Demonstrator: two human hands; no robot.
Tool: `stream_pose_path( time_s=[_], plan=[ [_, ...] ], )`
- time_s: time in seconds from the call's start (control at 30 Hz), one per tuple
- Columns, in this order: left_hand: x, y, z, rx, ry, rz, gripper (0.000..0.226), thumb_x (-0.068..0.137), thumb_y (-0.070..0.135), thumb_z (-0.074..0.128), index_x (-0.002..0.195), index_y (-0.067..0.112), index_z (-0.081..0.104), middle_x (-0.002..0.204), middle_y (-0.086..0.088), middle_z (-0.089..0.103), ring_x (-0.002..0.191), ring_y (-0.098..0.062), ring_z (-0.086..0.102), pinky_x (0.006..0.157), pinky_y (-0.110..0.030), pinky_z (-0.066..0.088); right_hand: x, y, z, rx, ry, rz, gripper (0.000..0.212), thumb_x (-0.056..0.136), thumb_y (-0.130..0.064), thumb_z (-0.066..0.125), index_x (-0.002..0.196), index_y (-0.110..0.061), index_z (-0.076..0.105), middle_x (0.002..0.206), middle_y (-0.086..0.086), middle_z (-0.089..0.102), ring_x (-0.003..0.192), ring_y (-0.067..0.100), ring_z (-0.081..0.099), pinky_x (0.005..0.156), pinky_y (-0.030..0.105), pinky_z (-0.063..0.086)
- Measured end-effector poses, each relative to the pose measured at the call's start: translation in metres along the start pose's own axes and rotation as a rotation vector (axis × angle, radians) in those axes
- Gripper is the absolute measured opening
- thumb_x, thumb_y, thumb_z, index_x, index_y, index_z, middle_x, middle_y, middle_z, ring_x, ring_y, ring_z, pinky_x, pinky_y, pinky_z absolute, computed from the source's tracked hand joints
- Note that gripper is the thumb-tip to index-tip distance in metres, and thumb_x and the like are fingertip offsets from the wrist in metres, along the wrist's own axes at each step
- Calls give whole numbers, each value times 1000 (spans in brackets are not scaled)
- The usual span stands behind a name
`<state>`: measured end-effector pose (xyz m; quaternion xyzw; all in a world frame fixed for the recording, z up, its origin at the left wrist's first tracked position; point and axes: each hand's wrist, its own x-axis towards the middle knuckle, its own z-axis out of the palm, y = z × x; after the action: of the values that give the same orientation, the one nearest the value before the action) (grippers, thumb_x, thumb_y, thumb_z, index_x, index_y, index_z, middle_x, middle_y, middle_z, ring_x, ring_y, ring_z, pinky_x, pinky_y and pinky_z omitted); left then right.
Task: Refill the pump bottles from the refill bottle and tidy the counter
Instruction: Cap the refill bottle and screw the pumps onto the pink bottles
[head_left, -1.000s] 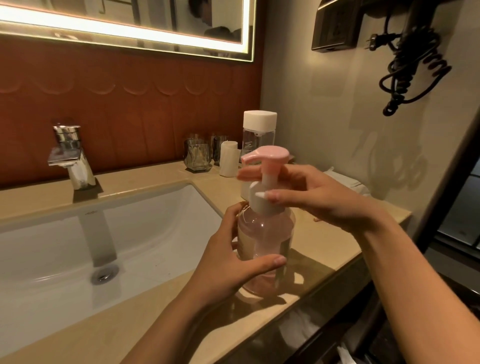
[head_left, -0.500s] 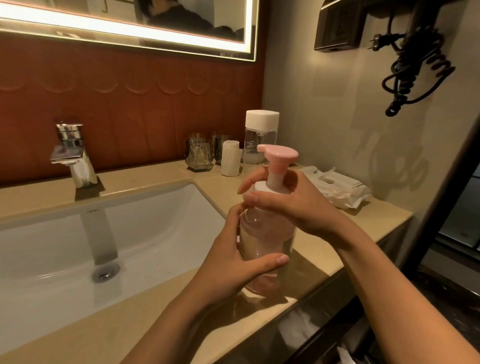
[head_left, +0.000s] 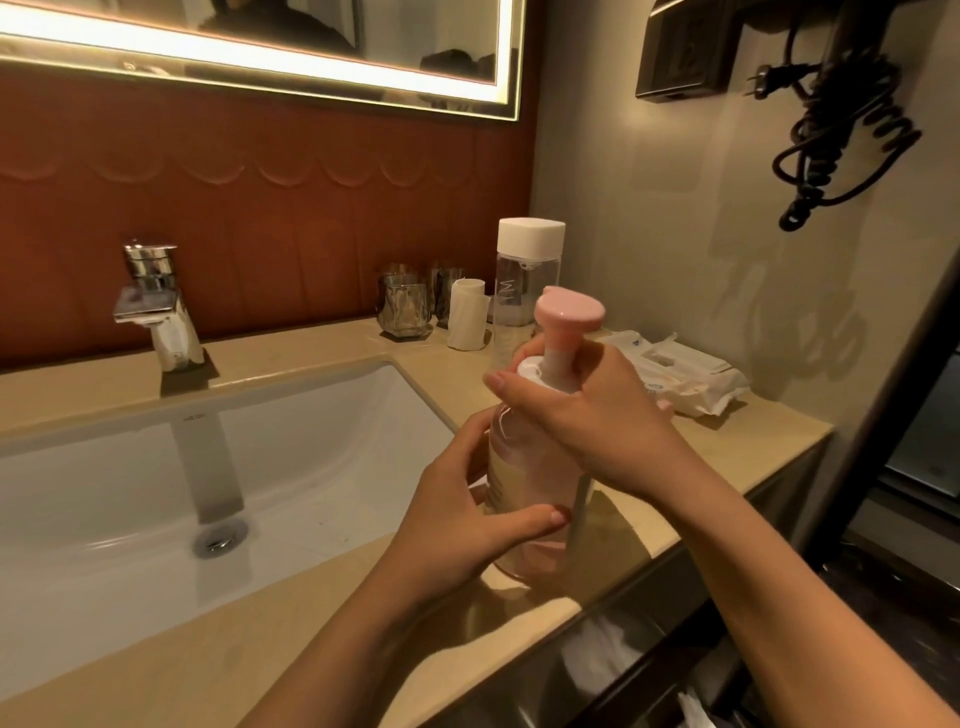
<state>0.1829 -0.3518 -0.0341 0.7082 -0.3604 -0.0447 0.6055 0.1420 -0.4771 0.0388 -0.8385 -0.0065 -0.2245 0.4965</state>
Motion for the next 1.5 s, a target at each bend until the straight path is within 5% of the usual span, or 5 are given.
stream_pose_path(
  time_s=[0.1, 0.3, 0.67, 1.0, 1.5],
  plan=[
    [0, -1, 2, 11, 19, 5, 71, 60, 42, 83, 113, 58, 39, 107, 44, 52, 103, 17, 51, 79, -9, 45, -4, 1, 7, -143, 95, 8, 47, 74, -57, 64, 108, -24, 59, 103, -6, 62, 95, 12, 60, 82, 29, 51],
    [-2, 2, 0, 6, 5, 14, 69, 58, 52, 81, 111, 63, 37, 109, 47, 49, 105, 19, 49, 75, -4, 44, 4, -12, -7, -108, -89, 56, 20, 82, -46, 62, 87, -29, 54, 85, -13, 58, 79, 2, 57, 63, 14, 41],
    [-2, 3, 1, 9, -1, 19, 68, 60, 49, 80, 107, 70, 34, 106, 50, 47, 103, 21, 47, 72, -2, 43, -1, -4, 2, -48, 31, 68, 39, 81, -42, 66, 111, -18, 58, 97, -5, 61, 89, 9, 59, 72, 22, 47],
    [-2, 1, 3, 10, 11, 10, 67, 58, 48, 75, 111, 63, 37, 107, 48, 49, 106, 18, 48, 79, -9, 44, 3, -12, -3, -77, -42, 59, 13, 85, -33, 65, 83, -27, 53, 81, -7, 59, 76, 5, 58, 63, 16, 44],
    [-3, 0, 4, 27, 18, -3, 68, 57, 53, 75, 107, 73, 34, 110, 48, 47, 107, 17, 47, 80, -10, 45, 0, 0, 4, -4, 69, 75, 47, 79, -37, 69, 118, -15, 55, 105, -1, 61, 96, 14, 60, 73, 20, 47]
  ],
)
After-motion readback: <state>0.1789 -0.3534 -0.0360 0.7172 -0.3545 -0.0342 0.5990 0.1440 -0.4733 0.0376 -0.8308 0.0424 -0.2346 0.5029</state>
